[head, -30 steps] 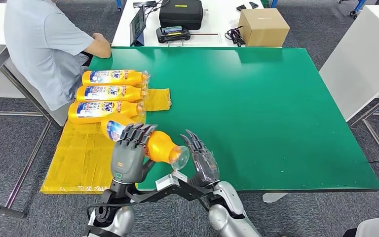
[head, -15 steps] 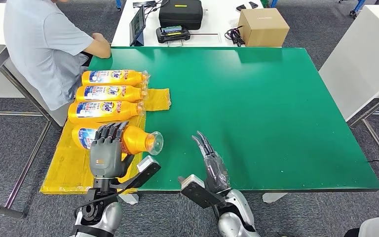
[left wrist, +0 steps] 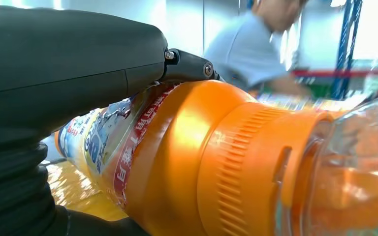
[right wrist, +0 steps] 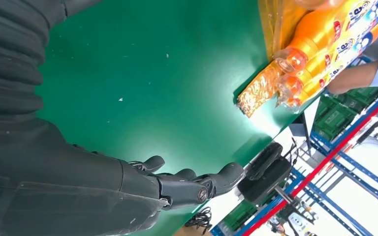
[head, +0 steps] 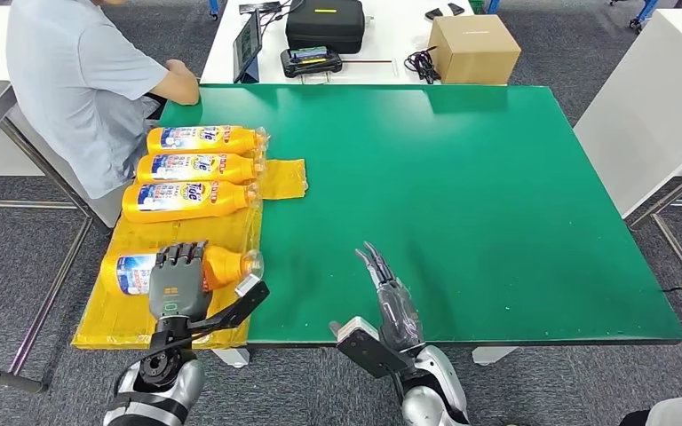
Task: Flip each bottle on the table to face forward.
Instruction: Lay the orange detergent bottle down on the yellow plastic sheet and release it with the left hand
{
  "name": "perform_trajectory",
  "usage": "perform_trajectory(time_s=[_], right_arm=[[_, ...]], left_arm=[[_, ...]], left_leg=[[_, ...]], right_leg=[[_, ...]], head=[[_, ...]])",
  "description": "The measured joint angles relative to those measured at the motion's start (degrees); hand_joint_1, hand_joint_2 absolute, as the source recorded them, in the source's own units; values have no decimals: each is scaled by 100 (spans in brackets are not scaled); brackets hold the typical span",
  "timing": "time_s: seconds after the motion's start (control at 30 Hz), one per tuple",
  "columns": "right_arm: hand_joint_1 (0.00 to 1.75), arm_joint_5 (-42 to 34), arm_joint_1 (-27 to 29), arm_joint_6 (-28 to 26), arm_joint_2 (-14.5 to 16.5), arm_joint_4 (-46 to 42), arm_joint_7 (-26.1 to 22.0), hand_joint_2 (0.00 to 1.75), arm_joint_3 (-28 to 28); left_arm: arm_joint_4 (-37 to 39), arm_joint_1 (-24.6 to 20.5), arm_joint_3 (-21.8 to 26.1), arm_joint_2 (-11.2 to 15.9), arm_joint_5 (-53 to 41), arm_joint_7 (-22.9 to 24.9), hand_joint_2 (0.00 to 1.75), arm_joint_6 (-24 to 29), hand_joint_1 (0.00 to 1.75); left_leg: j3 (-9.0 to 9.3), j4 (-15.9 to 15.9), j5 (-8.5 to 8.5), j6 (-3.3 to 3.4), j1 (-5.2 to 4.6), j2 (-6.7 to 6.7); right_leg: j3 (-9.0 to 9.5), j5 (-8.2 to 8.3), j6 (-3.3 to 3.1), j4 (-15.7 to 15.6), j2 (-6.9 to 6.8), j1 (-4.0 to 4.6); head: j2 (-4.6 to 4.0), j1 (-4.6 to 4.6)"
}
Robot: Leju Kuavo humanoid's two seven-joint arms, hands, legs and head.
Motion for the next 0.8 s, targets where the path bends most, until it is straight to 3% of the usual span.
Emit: perform_trajectory(time_s=[0.17, 0.4, 0.47, 0.53, 0.57, 0.6, 0.8], right_arm=[[0, -25, 29, 56, 1, -56, -9, 175, -49], [0, -58, 62, 154, 9, -113, -37, 175, -104], [0, -66, 62, 160, 15, -119, -45, 175, -109], [0, -70, 62, 162, 18, -121, -51, 175, -110], [0, -70, 62, 162, 19, -121, -53, 175, -111], [0, -71, 62, 162, 19, -121, -54, 175, -112], [0, -74, 56, 167, 40, -121, -57, 175, -116]], left_arm=[[457, -185, -174, 133, -28, 134, 175, -331, 175], [745, -435, -330, 168, 95, -79, 175, -650, 172], [809, -485, -389, 169, 178, -177, 175, -620, 111], [846, -511, -453, 167, 237, -240, 175, -599, 26], [859, -523, -475, 164, 259, -257, 175, -598, 10], [874, -535, -497, 162, 286, -268, 175, -602, 0], [994, -692, -615, 158, 348, -242, 175, -828, 0]], left_leg=[[-3, 0, 0, 0, -2, -4], [3, 0, 1, 2, -4, -11], [4, 0, 2, 3, -3, -9], [5, 0, 4, 4, -3, -8], [4, 0, 4, 4, -3, -7], [4, 0, 4, 4, -3, -7], [4, 0, 4, 4, -3, -9]], right_leg=[[1, 0, 0, 0, -1, -2], [9, 0, 0, -1, -6, -3], [10, 1, 1, -1, -6, -2], [10, 1, 1, -1, -5, -2], [10, 2, 1, -1, -5, -2], [10, 2, 1, -1, -5, -2], [11, 1, 1, -1, -5, -3]], head=[[0, 1], [0, -1], [0, -1], [0, 0], [0, 0], [0, -1], [0, 0]])
